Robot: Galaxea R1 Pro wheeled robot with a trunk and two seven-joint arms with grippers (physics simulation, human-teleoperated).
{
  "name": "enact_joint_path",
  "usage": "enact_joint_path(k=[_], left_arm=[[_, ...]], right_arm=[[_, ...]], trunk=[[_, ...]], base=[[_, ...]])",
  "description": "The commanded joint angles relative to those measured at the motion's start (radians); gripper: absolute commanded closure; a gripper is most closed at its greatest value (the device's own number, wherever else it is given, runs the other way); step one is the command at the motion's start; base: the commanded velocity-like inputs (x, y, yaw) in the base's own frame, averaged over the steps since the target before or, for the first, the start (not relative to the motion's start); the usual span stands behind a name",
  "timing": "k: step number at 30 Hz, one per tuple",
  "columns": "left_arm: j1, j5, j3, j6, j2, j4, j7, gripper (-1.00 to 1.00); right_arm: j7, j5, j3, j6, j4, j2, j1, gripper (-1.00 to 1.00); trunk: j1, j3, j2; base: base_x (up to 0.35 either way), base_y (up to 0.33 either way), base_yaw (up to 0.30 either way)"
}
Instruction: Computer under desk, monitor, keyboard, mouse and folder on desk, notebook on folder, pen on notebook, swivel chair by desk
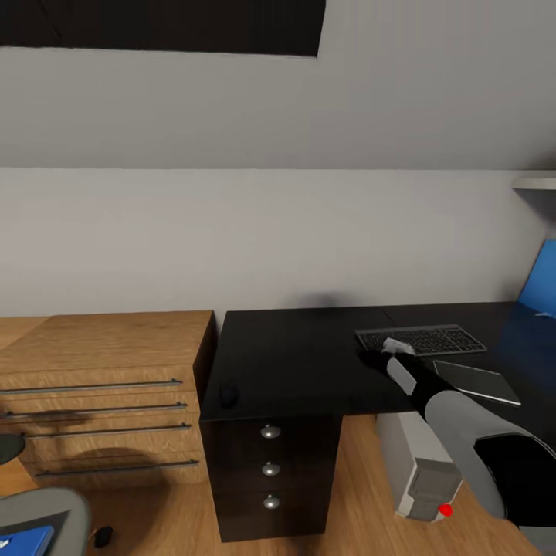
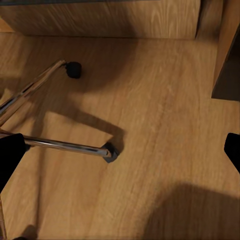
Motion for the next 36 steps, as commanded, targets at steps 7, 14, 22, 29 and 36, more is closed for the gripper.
enact_joint_path(k=[7,14,22,29,36], left_arm=[[-0.001,0.01,-0.008,-0.001,0.001,0.002,0.005,-1.0],[-0.001,0.01,-0.007,0.001,0.001,0.013,0.005,-1.0],[-0.001,0.011,-0.008,0.004,0.001,0.018,0.004,-1.0],[-0.001,0.013,-0.007,0.006,0.001,0.04,0.004,-1.0],[-0.001,0.015,-0.006,0.007,0.003,0.045,-0.005,-1.0]], right_arm=[[-0.01,0.093,0.012,-0.017,-0.056,0.045,0.005,-1.0],[-0.013,0.142,0.011,-0.021,-0.099,0.054,0.015,-1.0],[-0.079,0.16,0.013,-0.064,-0.167,0.055,0.051,-1.0],[-0.209,0.222,0.015,-0.085,-0.273,0.063,0.111,-1.0],[-0.231,0.232,0.014,-0.086,-0.326,0.069,0.137,-1.0]], trunk=[[-0.027,0.021,0.049],[-0.054,0.043,0.098],[-0.085,0.068,0.154],[-0.111,0.09,0.203],[-0.138,0.112,0.252]], base=[[-0.001,0.0,0.0],[0.0,0.0,0.0],[0.0,0.0,0.0],[0.0,0.0,0.0],[0.0,0.0,0.0]])
